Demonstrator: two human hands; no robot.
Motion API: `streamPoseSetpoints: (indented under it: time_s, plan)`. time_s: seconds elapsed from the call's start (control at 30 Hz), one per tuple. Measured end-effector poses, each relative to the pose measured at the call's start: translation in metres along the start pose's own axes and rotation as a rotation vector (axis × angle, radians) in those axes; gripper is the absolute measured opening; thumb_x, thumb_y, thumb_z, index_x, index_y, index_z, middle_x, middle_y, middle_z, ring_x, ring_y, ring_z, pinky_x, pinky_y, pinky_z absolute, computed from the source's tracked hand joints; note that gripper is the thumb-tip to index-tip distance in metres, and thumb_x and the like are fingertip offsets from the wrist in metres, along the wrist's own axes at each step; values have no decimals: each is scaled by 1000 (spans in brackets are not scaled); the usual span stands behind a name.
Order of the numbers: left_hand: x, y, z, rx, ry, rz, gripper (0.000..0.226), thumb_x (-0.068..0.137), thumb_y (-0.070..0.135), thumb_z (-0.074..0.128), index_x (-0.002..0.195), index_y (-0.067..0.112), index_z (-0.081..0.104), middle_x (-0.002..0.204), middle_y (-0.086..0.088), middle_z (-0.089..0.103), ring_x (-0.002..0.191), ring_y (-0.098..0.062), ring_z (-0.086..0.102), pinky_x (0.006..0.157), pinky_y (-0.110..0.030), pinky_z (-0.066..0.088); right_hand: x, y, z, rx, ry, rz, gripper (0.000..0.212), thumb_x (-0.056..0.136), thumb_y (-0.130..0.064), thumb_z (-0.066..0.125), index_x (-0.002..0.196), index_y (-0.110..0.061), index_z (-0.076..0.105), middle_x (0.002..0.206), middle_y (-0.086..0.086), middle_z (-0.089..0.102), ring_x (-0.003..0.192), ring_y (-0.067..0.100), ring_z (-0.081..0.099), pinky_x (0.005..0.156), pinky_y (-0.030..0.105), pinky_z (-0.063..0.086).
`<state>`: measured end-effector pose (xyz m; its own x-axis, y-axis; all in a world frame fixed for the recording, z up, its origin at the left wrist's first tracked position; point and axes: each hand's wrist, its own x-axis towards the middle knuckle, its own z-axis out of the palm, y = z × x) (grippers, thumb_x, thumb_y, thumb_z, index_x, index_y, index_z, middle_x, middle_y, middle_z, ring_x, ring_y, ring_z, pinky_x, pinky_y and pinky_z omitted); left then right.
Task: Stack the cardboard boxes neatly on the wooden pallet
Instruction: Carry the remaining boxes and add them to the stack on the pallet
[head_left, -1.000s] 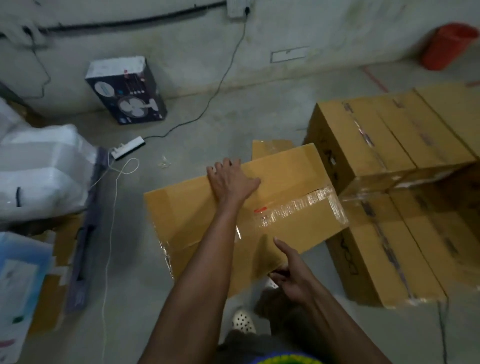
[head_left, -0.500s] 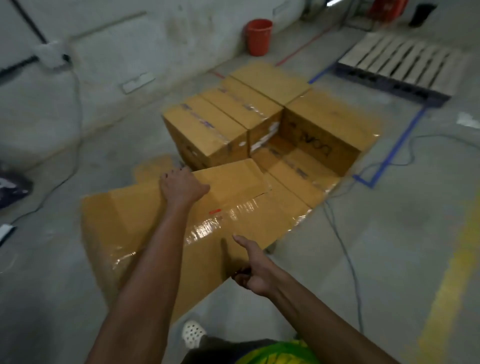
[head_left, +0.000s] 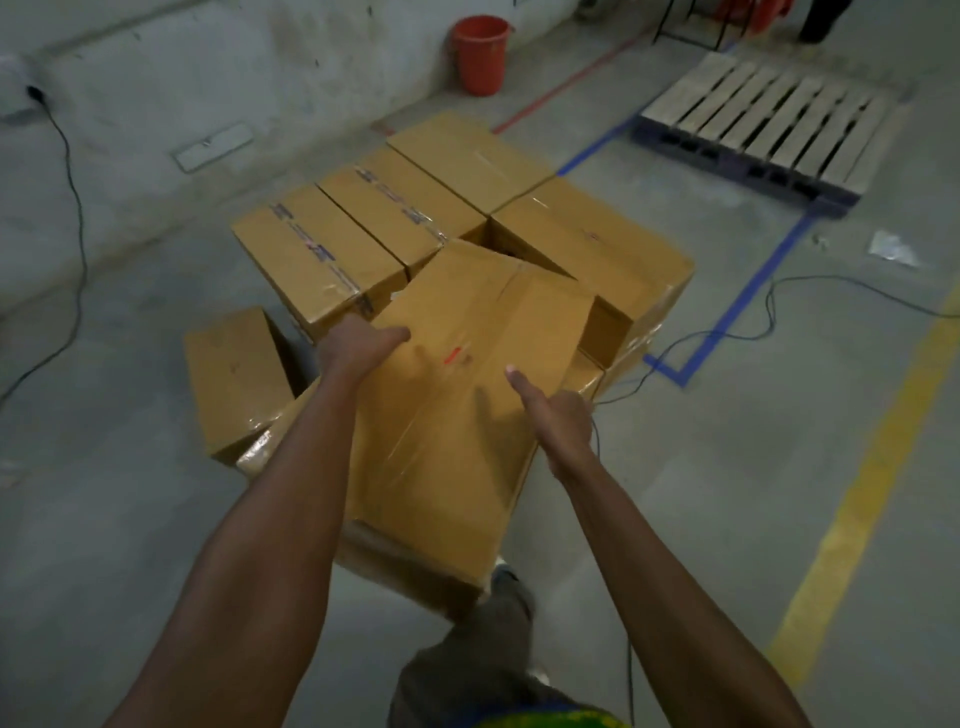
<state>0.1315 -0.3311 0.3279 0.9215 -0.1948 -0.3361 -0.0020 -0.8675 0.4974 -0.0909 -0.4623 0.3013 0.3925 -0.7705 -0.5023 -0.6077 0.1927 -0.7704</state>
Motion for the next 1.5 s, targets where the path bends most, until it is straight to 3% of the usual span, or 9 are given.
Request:
streamPoseSetpoints:
  time_s: [0.1,0.33,0.8,0.93,1.03,1.13,1.27,1.37,1.5]
  plan:
    - [27,23,26,-123,-17,-60,70,76,58,77,121,8,60,115,-6,64,107,-29,62,94,-48,54,58,-33,-9,-226,68,-33,122,58,-99,45,127,0,62,135,20,56,125,36,51,102,46,47]
    - [62,67,99,-280,-39,-249,67,68,58,74,119,14,71,115,-9,73,107,-32,68,91,-37,54,186,-92,-33,-546,144,-85,128,69,-90,55,150,5,26,154,19,26,140,38,31,112,51,35]
    - [156,144,207,-381,-22,-518,57,66,56,73,104,14,70,103,-5,72,97,-30,68,81,-31,51,423,-133,2,-822,-84,11,123,73,-83,60,155,1,23,162,16,18,148,38,15,116,59,18]
    - [201,155,251,-378,-8,-615,70,51,67,61,95,13,68,92,-7,72,96,-32,67,96,-45,52,495,-139,25,-848,-161,-6,122,72,-84,60,153,0,26,160,14,22,146,36,19,113,59,21]
    - [223,169,268,-444,25,-687,46,71,47,76,95,10,66,93,-1,67,91,-26,64,78,-35,51,538,-141,44,-891,-191,-48,116,74,-82,60,150,0,30,156,13,27,144,34,23,110,58,22]
    - [237,176,292,-569,34,-725,32,81,31,76,102,9,64,102,8,58,97,-12,52,74,-29,40,561,-131,57,-962,-202,-80,108,78,-78,59,149,-1,31,153,11,27,140,32,25,109,56,22]
    - [230,170,334,-863,-133,-819,61,77,34,76,133,19,57,129,-3,63,114,-26,60,89,-40,52,559,-92,47,-1000,-330,-106,95,84,-64,63,153,-8,30,159,7,19,143,34,22,111,58,22]
    - [203,177,345,-981,-152,-921,57,86,26,72,139,23,50,131,-2,59,115,-28,57,99,-51,50,538,-60,26,-1046,-356,-22,93,85,-58,66,156,-15,23,163,7,11,148,34,14,115,59,17]
    - [154,176,371,-1082,-254,-1217,66,81,41,69,138,15,49,139,-14,51,118,-35,51,94,-53,47,512,-40,-7,-938,-128,377,94,86,-47,69,155,-12,17,158,15,16,141,36,24,111,50,31]
